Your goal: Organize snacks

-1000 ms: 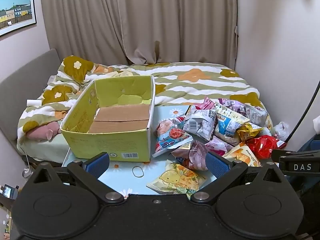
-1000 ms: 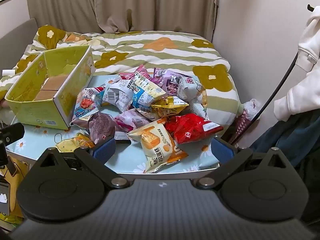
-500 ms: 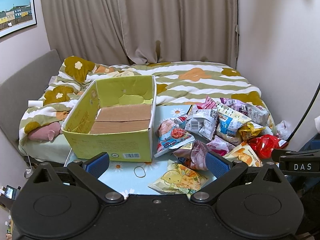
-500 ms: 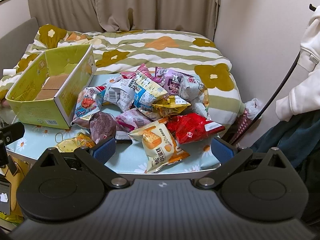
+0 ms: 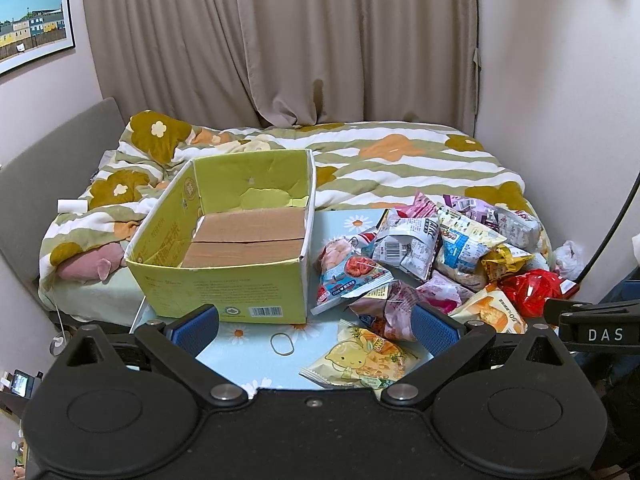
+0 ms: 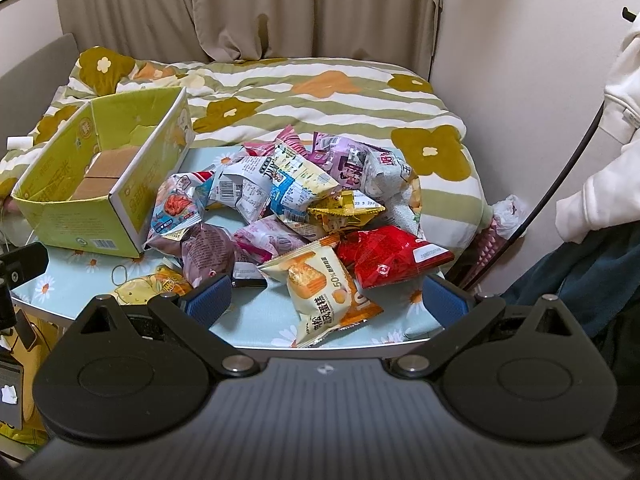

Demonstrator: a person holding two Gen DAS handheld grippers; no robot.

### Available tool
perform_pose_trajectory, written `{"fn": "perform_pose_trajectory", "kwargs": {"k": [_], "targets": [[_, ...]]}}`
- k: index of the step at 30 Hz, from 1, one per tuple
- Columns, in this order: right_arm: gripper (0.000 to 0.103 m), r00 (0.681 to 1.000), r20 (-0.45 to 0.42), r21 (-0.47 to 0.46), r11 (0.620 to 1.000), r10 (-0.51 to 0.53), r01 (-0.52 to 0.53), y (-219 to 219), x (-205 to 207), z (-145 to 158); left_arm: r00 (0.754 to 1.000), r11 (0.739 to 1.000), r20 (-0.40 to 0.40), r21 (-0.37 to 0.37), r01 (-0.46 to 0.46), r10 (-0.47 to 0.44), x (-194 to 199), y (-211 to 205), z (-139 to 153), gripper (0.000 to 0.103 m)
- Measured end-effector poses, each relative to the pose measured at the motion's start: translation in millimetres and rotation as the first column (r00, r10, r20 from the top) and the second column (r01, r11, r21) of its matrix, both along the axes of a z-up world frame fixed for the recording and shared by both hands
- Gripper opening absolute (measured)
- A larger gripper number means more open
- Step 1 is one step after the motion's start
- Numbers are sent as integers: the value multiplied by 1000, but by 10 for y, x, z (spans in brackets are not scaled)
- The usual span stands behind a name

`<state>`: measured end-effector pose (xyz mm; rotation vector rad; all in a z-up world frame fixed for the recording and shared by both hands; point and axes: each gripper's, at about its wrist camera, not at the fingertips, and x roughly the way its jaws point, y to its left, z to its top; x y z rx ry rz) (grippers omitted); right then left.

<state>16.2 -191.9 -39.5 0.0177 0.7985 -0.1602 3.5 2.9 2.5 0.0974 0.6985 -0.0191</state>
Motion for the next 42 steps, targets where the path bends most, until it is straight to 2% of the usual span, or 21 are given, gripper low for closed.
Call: {"fn": "perform_pose_trajectory", "kwargs": {"k": [42], "targets": [[103, 1000, -17, 7, 1000, 2, -2, 40, 37, -44, 999, 1000, -38, 2, 24, -23, 114, -57, 17, 103]]}}
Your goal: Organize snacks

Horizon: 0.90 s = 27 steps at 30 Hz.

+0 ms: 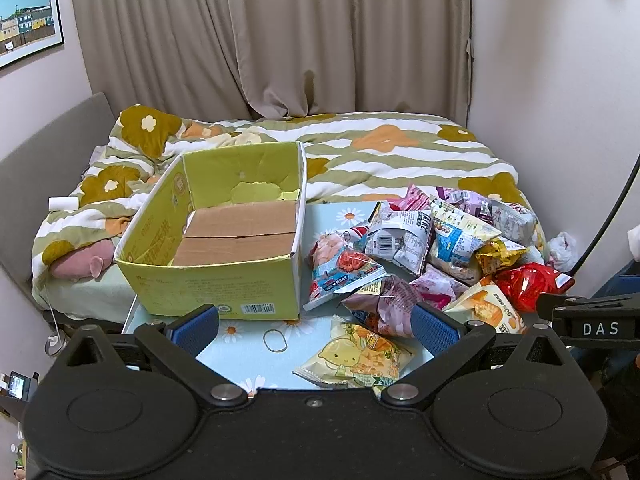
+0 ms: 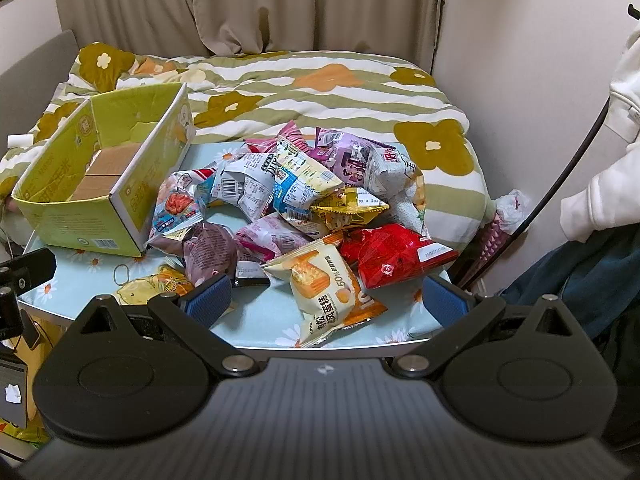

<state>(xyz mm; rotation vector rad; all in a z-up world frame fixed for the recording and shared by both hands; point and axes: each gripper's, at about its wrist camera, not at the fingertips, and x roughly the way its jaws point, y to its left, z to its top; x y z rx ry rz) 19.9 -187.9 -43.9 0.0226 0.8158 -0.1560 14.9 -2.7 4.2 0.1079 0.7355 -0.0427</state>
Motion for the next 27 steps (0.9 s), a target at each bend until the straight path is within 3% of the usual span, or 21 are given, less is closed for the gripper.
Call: {"fn": "perform_pose_trajectory", "kwargs": {"k": [15, 22, 27], "targets": [[103, 1000, -19, 13, 1000, -8, 8, -43, -3, -19, 999, 999, -22, 10, 40, -39, 61, 17, -53, 103], [103, 1000, 8, 4, 1000, -18, 18, -125, 72, -202, 981, 988, -121, 3, 152, -151, 376, 59, -420, 103], [103, 999, -40, 5, 1000, 22, -22, -167, 185, -547, 953, 970, -187, 2, 245, -240, 621, -54, -744, 103]]}}
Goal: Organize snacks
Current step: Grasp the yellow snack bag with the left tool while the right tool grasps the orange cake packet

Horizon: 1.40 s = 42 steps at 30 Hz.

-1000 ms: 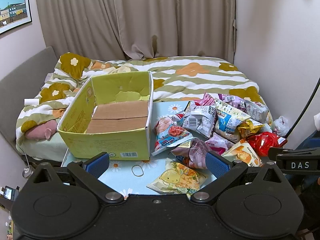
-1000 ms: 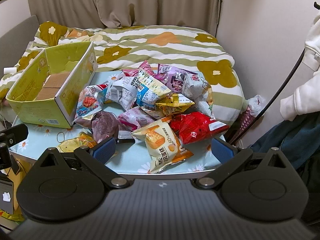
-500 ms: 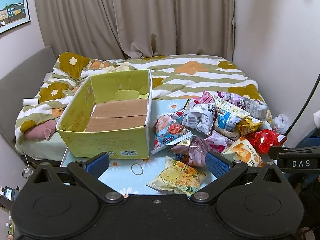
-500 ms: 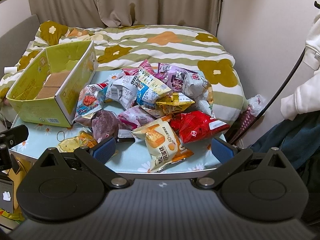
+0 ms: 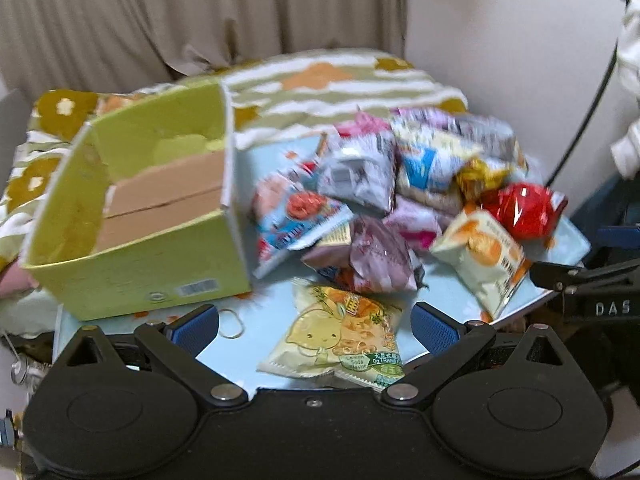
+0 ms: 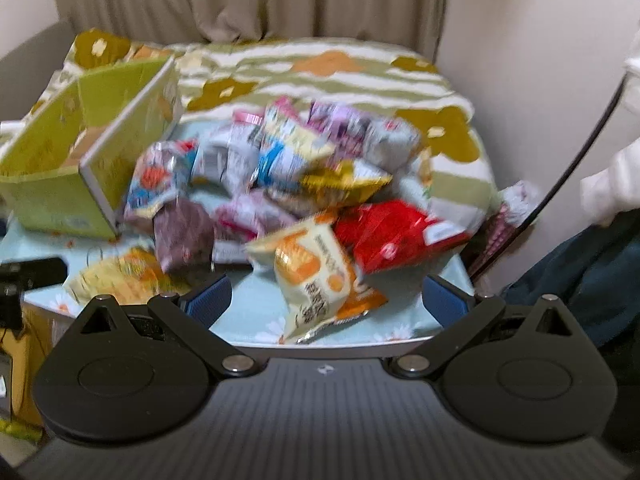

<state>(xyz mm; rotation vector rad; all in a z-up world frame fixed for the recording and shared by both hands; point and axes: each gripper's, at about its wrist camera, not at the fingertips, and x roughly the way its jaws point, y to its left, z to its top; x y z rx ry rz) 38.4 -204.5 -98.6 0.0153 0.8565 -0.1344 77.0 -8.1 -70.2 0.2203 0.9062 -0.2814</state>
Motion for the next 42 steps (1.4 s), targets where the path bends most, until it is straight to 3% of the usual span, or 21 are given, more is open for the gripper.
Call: {"fn": "perform_pose_trajectory", "kwargs": {"k": [10, 13, 19, 24, 30, 35, 42], "targets": [[103, 990, -86, 18, 994, 111, -110, -216, 437, -665, 990, 995, -128, 62, 75, -66, 354, -307, -526, 103], [103, 987, -88, 34, 990, 136, -134, -273, 550, -763, 987, 988, -144, 123, 93, -75, 420, -385, -657, 103], [103, 975, -99, 42, 979, 201, -197, -279, 709, -894, 977, 982, -205, 166, 88, -52, 543, -379, -945, 103], [103, 963, -116, 31, 969, 245, -243, -220, 755, -992, 973, 987, -217, 118, 113, -85, 573, -346, -1061, 102], [103, 957, -109, 16, 963, 269, -269, -160, 801, -1013, 972, 992, -221, 74, 101, -83, 600, -259, -1145, 89], [88, 954, -108, -10, 959, 281, -284, -138, 858, -1030, 974, 995, -210, 46, 93, -82, 563, -167, -1103, 78], [81, 958, -96, 8, 963, 269, -270, -157, 824, -990, 981, 997, -183, 44, 71, -62, 444, -41, -1014, 73]]}}
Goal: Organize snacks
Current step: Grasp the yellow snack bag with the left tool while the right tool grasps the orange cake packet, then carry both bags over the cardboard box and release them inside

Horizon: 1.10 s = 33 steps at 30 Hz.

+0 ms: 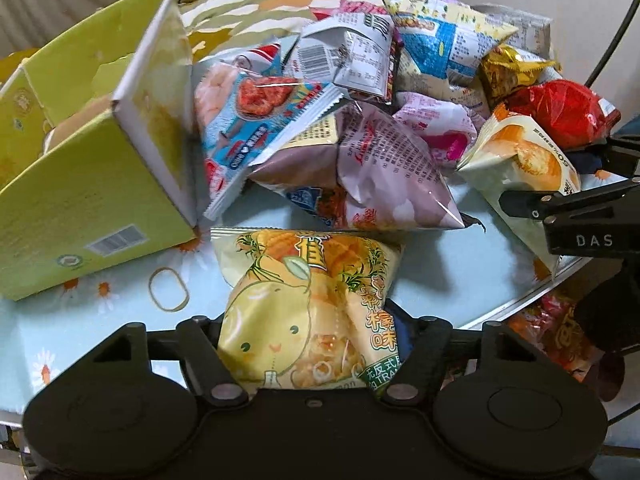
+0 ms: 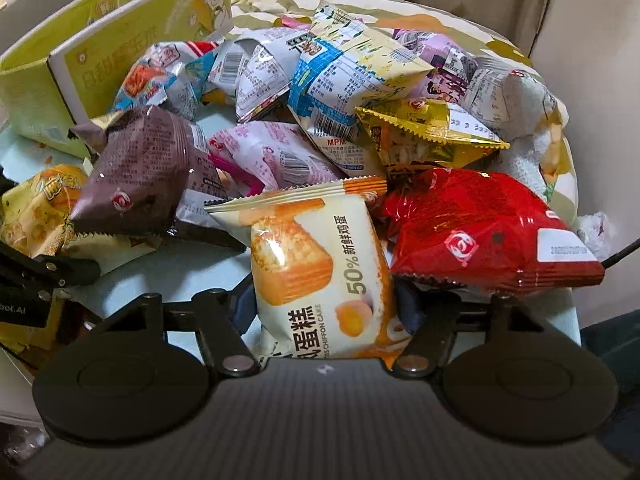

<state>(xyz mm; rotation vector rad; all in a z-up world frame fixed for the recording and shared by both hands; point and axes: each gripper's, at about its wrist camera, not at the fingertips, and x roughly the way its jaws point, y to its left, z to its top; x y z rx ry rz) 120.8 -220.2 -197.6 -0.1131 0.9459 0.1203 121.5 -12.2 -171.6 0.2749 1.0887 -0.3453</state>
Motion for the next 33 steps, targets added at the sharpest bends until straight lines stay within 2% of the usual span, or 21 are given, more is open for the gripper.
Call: {"fn": "perform_pose_trajectory", "kwargs": {"k": [8, 15, 19, 25, 31, 33], "targets": [[80, 999, 35, 56, 998, -13, 11, 51, -118, 253, 996, 997, 50, -25, -70, 71, -175, 142, 247, 73], [80, 997, 70, 81, 996, 33, -39, 157, -244, 558, 979, 984, 113, -81, -158, 167, -281, 268, 633, 73], [80, 993, 98, 94, 993, 59, -69, 197, -206, 772, 956, 967, 165, -126, -223, 242, -316, 317, 868, 73], [80, 976, 163, 113, 980, 145, -165, 294, -28, 1096, 900, 929, 249, -189, -317, 357, -309, 442, 1199, 73], [80, 944, 255, 111, 963, 211, -246, 565, 212, 1382, 861, 911, 303, -194, -363, 407, -173, 650, 1531, 73], [80, 939, 260, 111, 959, 225, -261, 656, 296, 1460, 850, 908, 324, -194, -371, 416, -80, 750, 1631, 73]]}}
